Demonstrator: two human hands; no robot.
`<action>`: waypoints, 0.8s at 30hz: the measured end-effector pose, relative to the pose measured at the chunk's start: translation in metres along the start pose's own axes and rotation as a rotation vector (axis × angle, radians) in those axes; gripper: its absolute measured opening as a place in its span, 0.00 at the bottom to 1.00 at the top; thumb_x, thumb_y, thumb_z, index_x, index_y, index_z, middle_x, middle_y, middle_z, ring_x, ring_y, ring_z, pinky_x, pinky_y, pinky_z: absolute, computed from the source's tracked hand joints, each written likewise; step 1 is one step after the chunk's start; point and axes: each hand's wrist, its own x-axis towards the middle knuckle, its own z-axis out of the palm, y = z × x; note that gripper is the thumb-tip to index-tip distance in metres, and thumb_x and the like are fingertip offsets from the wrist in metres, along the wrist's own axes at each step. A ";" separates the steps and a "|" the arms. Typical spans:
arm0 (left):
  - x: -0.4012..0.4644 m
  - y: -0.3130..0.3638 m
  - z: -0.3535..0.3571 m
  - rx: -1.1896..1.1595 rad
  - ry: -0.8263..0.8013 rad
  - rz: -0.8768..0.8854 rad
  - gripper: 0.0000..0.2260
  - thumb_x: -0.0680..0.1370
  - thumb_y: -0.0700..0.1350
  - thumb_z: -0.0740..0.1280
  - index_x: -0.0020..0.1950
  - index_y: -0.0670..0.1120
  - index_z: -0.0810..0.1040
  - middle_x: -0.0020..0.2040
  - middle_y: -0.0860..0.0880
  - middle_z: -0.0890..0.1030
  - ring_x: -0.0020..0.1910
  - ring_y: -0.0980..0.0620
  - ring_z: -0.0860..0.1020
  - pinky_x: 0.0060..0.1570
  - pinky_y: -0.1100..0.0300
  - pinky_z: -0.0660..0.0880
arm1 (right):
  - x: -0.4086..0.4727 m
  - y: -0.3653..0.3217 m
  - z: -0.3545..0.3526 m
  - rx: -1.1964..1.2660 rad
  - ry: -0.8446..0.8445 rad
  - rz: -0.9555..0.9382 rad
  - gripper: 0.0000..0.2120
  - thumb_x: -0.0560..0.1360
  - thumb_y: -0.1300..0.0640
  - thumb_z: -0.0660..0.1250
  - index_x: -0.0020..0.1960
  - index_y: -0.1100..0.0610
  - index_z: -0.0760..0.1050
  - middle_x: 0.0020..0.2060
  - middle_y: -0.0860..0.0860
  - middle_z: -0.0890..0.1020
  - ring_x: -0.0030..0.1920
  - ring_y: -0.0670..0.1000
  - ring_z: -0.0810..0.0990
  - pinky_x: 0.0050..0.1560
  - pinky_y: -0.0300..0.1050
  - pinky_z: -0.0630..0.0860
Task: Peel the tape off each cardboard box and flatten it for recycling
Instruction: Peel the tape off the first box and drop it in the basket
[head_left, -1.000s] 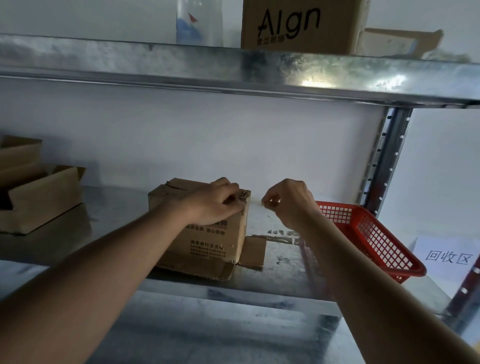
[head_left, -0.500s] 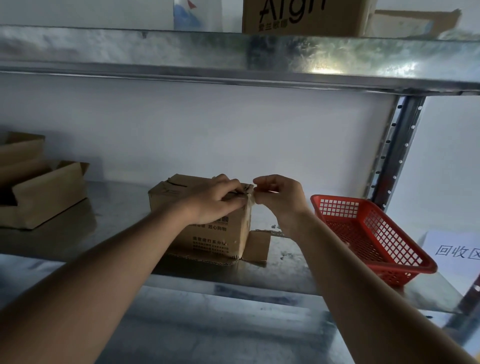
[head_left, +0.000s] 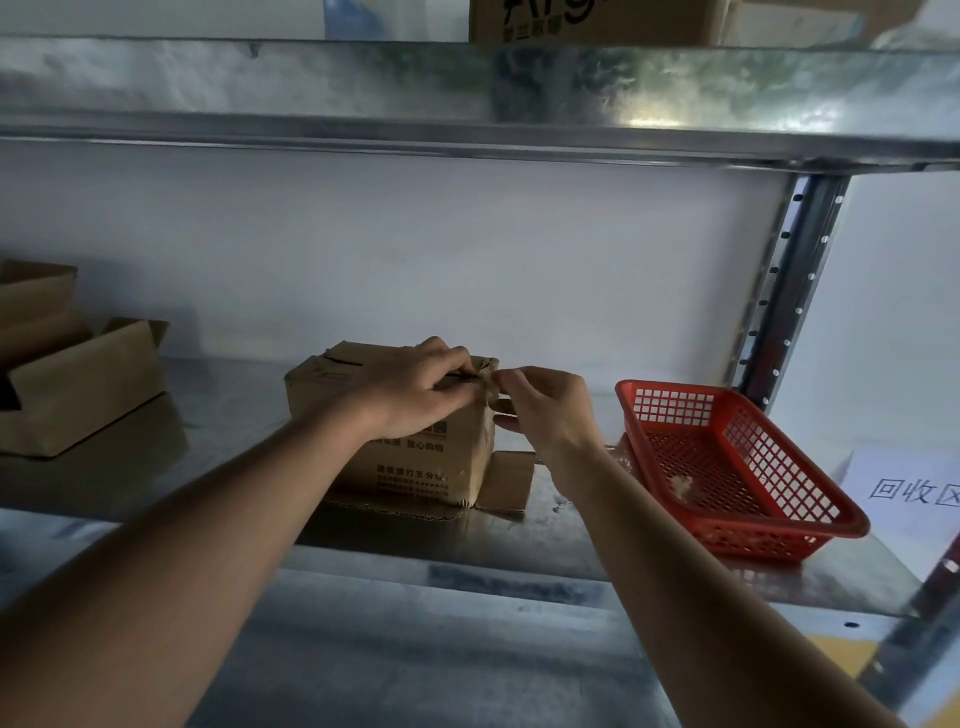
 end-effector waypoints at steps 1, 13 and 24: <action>-0.001 0.000 0.000 -0.003 -0.003 0.003 0.13 0.81 0.68 0.59 0.54 0.62 0.75 0.56 0.62 0.72 0.50 0.58 0.75 0.47 0.53 0.73 | 0.001 -0.001 0.001 0.000 0.005 0.006 0.08 0.75 0.49 0.73 0.44 0.53 0.88 0.40 0.51 0.88 0.46 0.52 0.88 0.54 0.59 0.85; -0.008 -0.001 -0.002 0.026 -0.037 0.024 0.28 0.72 0.76 0.65 0.67 0.63 0.73 0.65 0.64 0.69 0.62 0.58 0.73 0.62 0.47 0.75 | -0.002 0.002 0.000 0.081 0.054 0.113 0.03 0.78 0.61 0.73 0.48 0.55 0.84 0.42 0.55 0.88 0.42 0.52 0.88 0.49 0.49 0.86; -0.006 -0.001 0.002 0.024 -0.059 0.034 0.27 0.75 0.74 0.63 0.69 0.62 0.70 0.65 0.64 0.68 0.65 0.56 0.71 0.63 0.49 0.73 | -0.003 0.003 -0.008 0.019 0.026 0.220 0.04 0.77 0.62 0.73 0.44 0.61 0.85 0.32 0.54 0.83 0.32 0.50 0.81 0.44 0.49 0.87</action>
